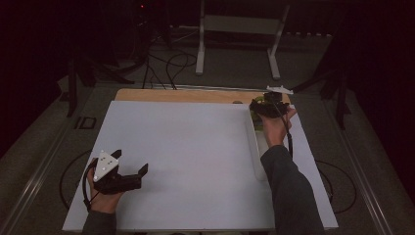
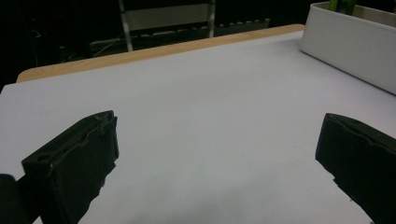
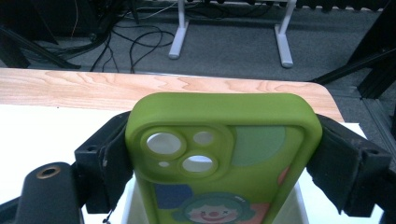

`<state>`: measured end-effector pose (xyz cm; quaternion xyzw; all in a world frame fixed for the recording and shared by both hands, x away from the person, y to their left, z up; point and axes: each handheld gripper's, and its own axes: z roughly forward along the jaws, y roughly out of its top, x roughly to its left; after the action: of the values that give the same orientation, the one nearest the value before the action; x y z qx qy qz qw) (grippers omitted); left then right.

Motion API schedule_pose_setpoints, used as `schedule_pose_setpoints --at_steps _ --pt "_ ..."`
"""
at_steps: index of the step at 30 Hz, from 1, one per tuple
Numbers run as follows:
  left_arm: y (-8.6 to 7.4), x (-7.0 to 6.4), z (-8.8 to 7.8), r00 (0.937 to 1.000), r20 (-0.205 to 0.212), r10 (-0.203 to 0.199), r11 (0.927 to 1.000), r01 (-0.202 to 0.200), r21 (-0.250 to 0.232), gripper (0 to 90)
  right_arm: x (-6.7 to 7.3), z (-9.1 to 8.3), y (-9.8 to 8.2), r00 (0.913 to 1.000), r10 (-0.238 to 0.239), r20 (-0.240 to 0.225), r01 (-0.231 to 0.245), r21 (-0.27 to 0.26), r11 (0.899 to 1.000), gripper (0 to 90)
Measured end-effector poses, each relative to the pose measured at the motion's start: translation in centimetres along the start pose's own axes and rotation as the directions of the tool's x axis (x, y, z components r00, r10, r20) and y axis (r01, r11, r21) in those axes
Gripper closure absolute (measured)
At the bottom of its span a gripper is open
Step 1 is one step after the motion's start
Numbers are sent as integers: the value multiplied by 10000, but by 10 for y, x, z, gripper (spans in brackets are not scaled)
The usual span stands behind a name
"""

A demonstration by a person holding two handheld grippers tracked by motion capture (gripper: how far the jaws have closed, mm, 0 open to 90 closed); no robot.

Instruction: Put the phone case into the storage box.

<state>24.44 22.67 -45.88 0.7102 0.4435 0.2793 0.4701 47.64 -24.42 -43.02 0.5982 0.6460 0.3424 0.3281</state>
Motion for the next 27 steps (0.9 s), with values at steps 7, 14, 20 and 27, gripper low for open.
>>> schedule_pose_setpoints --at_steps 7,14,20,27 --pt "0 0 0 10000 13 0 10000 0 12 1 2 3 1 10000 -42 46 42 111 9999 151" --pt "0 0 0 10000 9 -5 10000 5 24 1 3 6 1 10000 -28 85 26 217 9998 151" --pt "0 0 1 10000 23 -12 10000 12 36 1 0 7 1 9999 -20 99 18 248 9997 150" --pt "0 -1 1 10000 27 1 10000 -1 55 1 1 8 1 9999 -104 30 103 253 9996 149"
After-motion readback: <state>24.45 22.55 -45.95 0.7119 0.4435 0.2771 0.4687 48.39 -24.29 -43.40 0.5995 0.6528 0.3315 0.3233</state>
